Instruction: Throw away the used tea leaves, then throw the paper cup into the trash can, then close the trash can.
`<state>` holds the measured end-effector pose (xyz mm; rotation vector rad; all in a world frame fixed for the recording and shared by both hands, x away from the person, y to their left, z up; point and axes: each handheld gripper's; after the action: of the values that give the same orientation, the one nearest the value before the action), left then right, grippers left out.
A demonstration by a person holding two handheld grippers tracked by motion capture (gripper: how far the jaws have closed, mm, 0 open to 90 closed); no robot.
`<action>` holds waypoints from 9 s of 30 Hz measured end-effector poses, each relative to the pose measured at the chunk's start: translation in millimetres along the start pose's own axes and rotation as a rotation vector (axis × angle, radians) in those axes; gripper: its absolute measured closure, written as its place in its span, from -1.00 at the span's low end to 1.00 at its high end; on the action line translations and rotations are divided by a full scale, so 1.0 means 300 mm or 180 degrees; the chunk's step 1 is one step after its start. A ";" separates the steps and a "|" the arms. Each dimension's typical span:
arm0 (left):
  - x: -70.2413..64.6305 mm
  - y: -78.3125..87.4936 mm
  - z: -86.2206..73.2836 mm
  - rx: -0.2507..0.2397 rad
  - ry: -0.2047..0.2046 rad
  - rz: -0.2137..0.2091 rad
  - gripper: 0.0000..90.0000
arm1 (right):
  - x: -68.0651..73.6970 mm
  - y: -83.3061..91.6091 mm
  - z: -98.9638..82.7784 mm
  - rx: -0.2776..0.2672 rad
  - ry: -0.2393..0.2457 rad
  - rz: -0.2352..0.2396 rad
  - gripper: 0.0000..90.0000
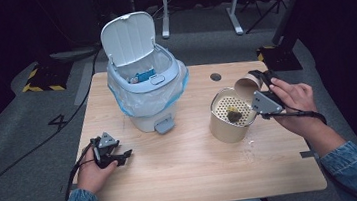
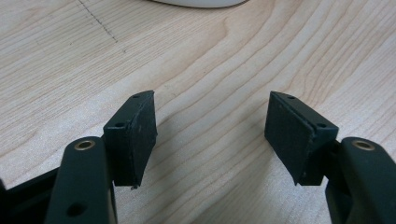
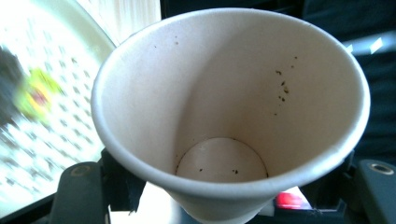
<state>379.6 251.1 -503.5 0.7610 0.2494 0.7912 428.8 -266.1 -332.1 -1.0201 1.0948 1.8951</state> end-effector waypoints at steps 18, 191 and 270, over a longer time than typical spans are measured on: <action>0.000 0.000 -0.001 -0.0002 0.0019 -0.0006 -0.23 | -0.099 0.005 -0.131 -0.0586 -0.3136 0.1193 -0.34; -0.003 0.000 0.001 0.0011 0.0029 0.0029 -0.23 | -0.348 -0.522 0.620 -0.0410 -0.2870 0.2043 0.03; 0.008 0.005 -0.001 -0.0020 0.0126 0.0034 -0.11 | 0.056 0.157 -0.321 -0.0149 -0.3582 0.1678 -0.43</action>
<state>380.5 253.8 -502.5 0.7418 0.2784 0.8175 407.9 -368.1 -362.5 0.4266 0.6263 2.3663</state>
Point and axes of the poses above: each handheld gripper's, and its own axes: y roughly backward along the jaws, z roughly out of its top, x roughly to its left, and after that the axes turned 7 degrees about -y, right-handed
